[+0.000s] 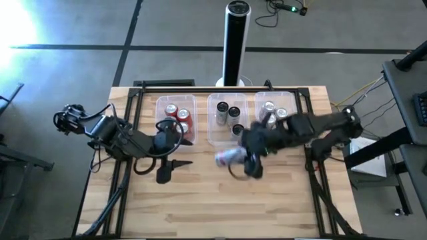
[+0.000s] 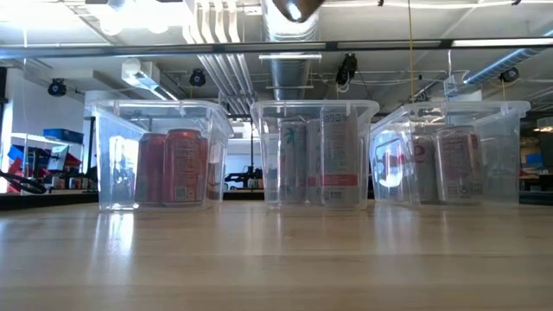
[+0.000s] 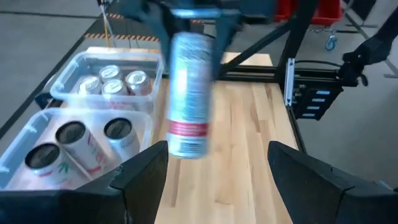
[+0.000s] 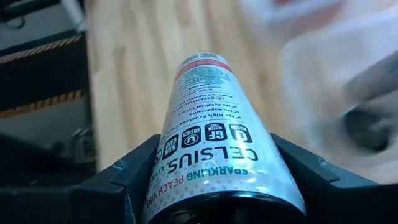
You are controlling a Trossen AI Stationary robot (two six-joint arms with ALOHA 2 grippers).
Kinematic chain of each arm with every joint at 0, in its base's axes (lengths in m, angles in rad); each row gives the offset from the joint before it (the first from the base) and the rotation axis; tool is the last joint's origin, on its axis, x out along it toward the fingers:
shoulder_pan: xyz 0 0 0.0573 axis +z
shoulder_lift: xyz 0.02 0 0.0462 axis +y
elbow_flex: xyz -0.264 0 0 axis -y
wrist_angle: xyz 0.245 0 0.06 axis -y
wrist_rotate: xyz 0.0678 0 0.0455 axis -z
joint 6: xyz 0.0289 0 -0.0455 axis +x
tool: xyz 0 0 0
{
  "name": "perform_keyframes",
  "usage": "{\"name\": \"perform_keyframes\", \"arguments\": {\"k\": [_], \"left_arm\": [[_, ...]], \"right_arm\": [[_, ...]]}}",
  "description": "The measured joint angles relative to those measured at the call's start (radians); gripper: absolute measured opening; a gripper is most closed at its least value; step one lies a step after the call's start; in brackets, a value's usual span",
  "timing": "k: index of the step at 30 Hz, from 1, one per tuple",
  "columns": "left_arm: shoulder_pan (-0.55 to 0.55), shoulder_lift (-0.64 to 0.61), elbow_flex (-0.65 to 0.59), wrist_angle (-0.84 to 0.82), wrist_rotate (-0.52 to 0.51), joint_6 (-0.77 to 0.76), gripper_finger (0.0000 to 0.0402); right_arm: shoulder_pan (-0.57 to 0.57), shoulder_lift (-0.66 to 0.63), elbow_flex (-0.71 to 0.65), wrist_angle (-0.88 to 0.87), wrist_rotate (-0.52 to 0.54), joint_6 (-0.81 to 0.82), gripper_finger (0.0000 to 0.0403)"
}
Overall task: Sort soda cans
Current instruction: Put the white-pink soda can into the middle transparent bin
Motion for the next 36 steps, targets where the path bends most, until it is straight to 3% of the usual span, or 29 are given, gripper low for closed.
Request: {"name": "perform_keyframes", "arguments": {"k": [8, 17, 24, 36], "left_arm": [[0.001, -0.006, 0.000, -0.078, -0.126, -0.101, 0.0260], [0.032, -0.047, -0.001, -0.086, -0.134, -0.138, 0.0260], [0.057, -0.073, -0.001, -0.096, -0.230, -0.150, 0.0260], [0.085, -0.067, -0.001, -0.094, -0.236, -0.120, 0.0260]], "right_arm": [[-0.204, 0.090, 0.162, -0.051, 0.015, -0.362, 0.0238], [-0.354, 0.340, 0.441, -0.313, 0.010, -0.643, 0.0238], [-0.416, 0.394, 0.404, -0.346, -0.007, -0.717, 0.0238], [-0.442, 0.477, 0.401, -0.337, -0.009, -0.697, 0.0238]]}}
